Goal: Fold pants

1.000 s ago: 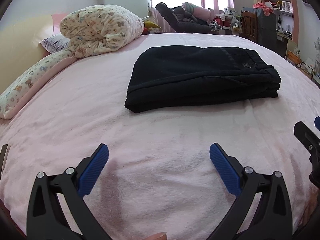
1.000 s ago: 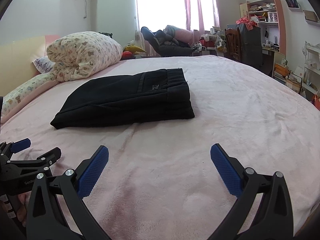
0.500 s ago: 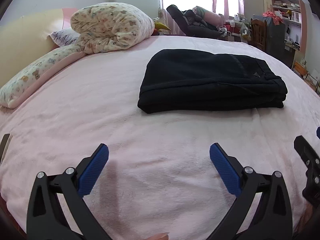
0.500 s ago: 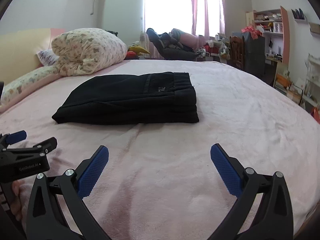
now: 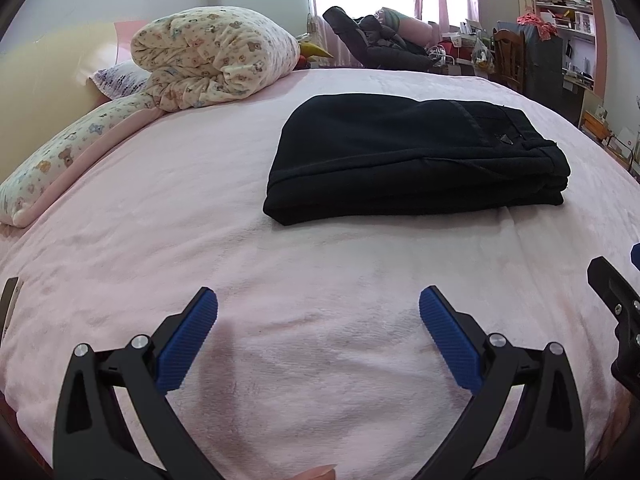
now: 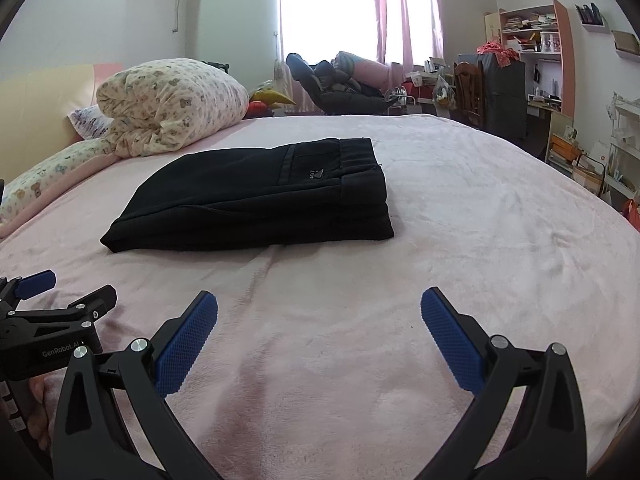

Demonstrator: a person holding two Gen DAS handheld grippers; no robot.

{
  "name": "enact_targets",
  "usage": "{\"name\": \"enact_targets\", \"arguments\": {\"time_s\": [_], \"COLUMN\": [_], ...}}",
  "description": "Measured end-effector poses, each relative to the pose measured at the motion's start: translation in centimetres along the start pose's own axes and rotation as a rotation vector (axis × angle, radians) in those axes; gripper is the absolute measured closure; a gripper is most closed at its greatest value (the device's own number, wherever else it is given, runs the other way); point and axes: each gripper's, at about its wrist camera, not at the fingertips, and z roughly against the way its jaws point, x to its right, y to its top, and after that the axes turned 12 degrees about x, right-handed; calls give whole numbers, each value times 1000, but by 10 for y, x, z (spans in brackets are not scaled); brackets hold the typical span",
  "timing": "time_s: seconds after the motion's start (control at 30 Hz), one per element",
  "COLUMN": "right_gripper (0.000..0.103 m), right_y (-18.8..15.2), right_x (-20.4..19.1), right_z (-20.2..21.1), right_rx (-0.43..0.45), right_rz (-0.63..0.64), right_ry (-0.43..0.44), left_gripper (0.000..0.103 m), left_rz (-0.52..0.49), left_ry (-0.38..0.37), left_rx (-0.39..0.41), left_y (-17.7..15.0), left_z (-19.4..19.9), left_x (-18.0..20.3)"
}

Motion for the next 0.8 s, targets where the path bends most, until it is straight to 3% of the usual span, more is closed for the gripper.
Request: {"name": "enact_targets", "arguments": {"time_s": [0.8], "right_gripper": [1], "right_y": [0], "right_x": [-1], "right_z": [0], "right_rx": [0], "right_rz": [0], "right_ry": [-1], "left_gripper": [2], "left_rz": [-4], "left_ry": [-2], "left_rx": [-3], "left_y": [0], "left_z": [-1], "left_x": [2]}}
